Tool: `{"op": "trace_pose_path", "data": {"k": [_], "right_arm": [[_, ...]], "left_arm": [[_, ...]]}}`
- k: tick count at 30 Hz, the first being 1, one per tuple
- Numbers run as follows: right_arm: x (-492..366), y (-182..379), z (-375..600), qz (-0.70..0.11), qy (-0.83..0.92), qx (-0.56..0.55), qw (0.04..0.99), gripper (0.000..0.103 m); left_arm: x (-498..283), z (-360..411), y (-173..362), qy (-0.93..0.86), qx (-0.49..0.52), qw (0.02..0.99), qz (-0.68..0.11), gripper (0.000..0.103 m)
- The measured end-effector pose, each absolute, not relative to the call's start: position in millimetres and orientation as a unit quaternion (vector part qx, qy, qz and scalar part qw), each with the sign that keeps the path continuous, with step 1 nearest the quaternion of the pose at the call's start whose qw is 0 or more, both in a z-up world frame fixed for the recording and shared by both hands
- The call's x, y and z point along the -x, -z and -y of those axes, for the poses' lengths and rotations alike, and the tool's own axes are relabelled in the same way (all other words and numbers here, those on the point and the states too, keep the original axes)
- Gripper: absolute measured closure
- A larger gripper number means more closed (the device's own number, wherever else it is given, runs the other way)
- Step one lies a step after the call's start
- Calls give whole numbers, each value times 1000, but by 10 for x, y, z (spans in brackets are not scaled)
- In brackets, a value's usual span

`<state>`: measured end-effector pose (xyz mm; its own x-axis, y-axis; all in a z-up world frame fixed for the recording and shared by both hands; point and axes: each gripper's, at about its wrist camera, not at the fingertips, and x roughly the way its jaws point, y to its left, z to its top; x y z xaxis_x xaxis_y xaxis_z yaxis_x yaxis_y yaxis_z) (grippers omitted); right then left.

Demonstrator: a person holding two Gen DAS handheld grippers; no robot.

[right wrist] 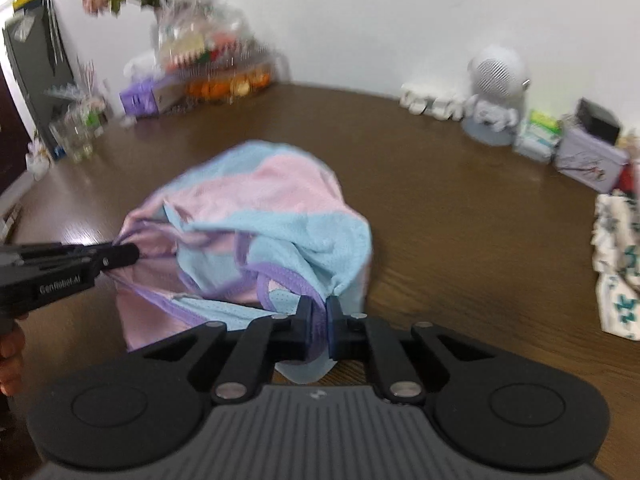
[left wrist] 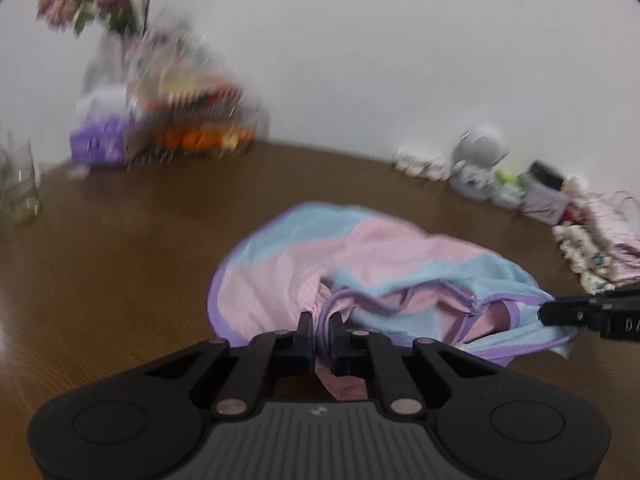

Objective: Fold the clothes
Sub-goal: 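Move both tools toward the crumpled pink-and-blue garment, then grasp the garment's purple trim with the left gripper while the right gripper grasps another edge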

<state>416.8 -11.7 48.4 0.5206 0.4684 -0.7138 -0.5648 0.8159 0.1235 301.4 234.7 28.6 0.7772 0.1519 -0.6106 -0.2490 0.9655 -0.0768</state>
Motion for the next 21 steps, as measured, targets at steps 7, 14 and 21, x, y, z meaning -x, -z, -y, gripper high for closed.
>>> {"op": "trace_pose_path", "data": {"k": [7,14,21], "right_arm": [[-3707,-1172,567,-325,-283,47,901,97],[-3081,-1680,1063,-275,-275,38,921,98],[-2281,-2096,1689,-224,-287,24,931,97]], "left_arm": [[-2576,-1919,-889,-70,42,962,-259,97],[-1991,-1408,-1412,-15,7,978,-210,97],[-1367,-941,-1743,62,-37,983,-166,97]]}}
